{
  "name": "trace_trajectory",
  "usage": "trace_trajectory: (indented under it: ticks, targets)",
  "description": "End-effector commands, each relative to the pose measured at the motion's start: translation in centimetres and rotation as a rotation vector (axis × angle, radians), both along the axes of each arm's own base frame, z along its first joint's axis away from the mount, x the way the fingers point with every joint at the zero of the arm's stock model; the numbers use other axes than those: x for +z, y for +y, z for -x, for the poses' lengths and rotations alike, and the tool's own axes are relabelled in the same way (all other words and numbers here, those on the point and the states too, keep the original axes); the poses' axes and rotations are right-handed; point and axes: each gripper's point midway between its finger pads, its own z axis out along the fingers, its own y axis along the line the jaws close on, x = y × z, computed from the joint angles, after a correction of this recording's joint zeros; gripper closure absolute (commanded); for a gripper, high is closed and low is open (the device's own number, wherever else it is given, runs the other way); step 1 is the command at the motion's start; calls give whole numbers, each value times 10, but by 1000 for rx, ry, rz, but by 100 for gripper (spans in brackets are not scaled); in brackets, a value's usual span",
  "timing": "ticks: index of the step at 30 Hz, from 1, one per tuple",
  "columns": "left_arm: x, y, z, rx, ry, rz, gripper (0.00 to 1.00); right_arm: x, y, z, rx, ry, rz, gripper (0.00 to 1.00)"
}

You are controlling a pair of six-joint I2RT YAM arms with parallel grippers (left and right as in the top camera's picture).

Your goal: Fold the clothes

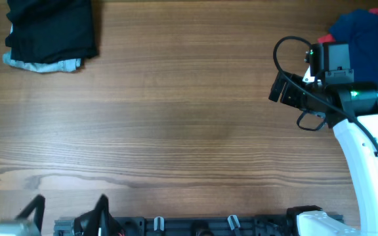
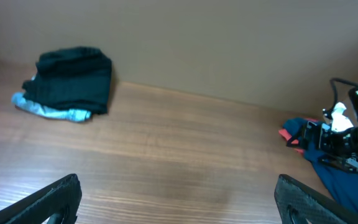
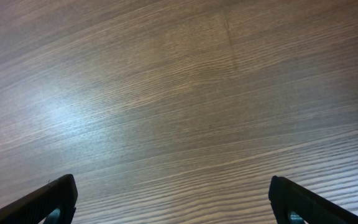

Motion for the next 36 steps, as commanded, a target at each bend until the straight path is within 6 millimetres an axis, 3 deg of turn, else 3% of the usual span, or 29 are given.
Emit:
trace_trajectory:
  ticks: [1,5,10,14,16,18,21,24,26,30,36]
  targets:
    - [-1,-8,16,-7,-44,1,0,-2,-4,-1,-23,5,13,0]
    - [1,-24,21,-68,-50,87,0,-1,-4,-1,-24,4,13,0]
    - [-1,-28,13,-89,-52,27,0,-1,-4,-1,-24,4,13,0]
    - [16,-34,-10,-250,-155,7,0,-1,-4,-1,-24,4,13,0]
    - [14,-35,-30,-361,-235,-12,0,-1,-4,-1,-23,4,13,0]
    - [-4,-34,-49,-415,-265,-2,0,-1,-4,-1,-24,4,13,0]
    - [-52,-29,-89,-448,-296,77,0,-2,-4,-1,-24,5,13,0]
    - [-97,-5,-123,-266,-240,259,0,-1,-4,-1,-24,4,13,0]
    - [-125,8,-140,-182,-234,274,0,-2,-4,-1,-24,5,13,0]
    - [-167,32,-163,-34,-225,254,0,-1,-4,-1,-24,4,13,0]
    - [-210,36,-178,-17,-279,247,0,-1,-4,-1,-24,4,12,0]
